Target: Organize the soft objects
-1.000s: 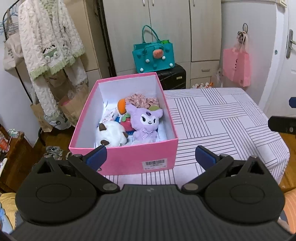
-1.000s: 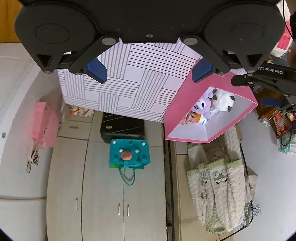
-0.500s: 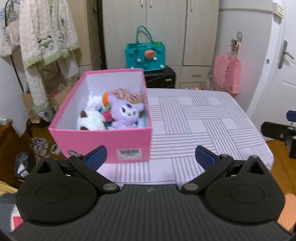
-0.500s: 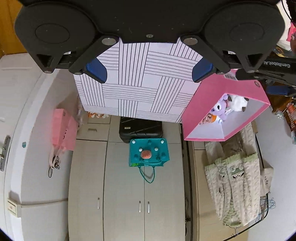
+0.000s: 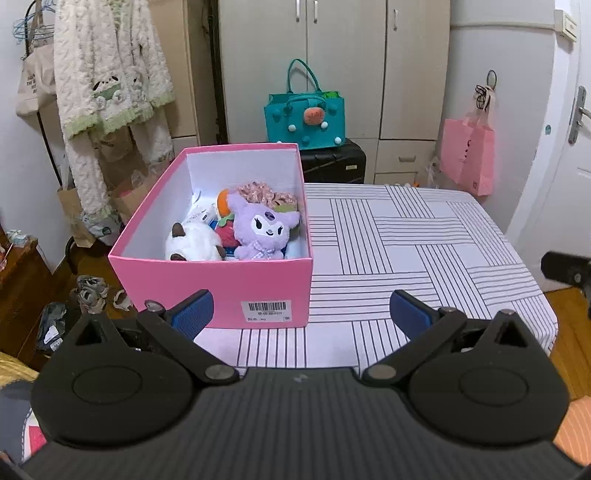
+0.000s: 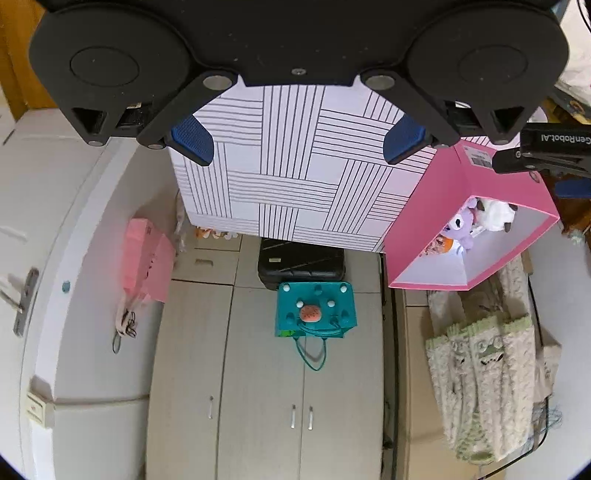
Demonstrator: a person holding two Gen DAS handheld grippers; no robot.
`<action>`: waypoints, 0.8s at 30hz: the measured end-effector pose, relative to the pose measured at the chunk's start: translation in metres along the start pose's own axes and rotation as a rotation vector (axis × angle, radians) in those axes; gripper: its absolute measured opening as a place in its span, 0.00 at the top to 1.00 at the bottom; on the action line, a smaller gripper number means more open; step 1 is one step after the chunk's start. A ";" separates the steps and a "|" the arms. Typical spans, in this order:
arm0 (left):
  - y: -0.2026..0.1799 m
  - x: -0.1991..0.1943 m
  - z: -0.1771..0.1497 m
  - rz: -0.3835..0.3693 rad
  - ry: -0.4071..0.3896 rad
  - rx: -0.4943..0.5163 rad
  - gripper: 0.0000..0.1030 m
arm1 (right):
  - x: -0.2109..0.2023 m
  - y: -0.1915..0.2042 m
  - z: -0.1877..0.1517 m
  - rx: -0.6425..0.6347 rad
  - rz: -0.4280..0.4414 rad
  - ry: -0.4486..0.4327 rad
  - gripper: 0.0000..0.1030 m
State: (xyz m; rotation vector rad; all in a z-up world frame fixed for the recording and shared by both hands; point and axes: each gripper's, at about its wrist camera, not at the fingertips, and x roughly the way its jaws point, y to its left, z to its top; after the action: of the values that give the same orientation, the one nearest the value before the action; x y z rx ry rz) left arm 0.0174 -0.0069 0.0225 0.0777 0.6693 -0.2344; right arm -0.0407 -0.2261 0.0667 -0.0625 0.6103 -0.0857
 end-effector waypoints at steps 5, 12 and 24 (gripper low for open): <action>0.001 -0.010 0.001 0.013 -0.028 0.000 0.00 | -0.004 0.000 0.007 -0.001 0.025 -0.005 0.03; 0.002 -0.010 0.000 0.025 -0.061 -0.006 0.00 | 0.005 0.005 0.002 0.004 0.029 -0.006 0.03; 0.005 -0.014 -0.004 0.033 -0.146 0.013 0.00 | 0.013 -0.001 -0.008 0.028 -0.019 -0.020 0.03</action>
State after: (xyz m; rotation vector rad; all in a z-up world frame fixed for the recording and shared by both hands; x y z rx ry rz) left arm 0.0059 0.0016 0.0278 0.0826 0.5206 -0.2109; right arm -0.0352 -0.2286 0.0530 -0.0421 0.5881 -0.1116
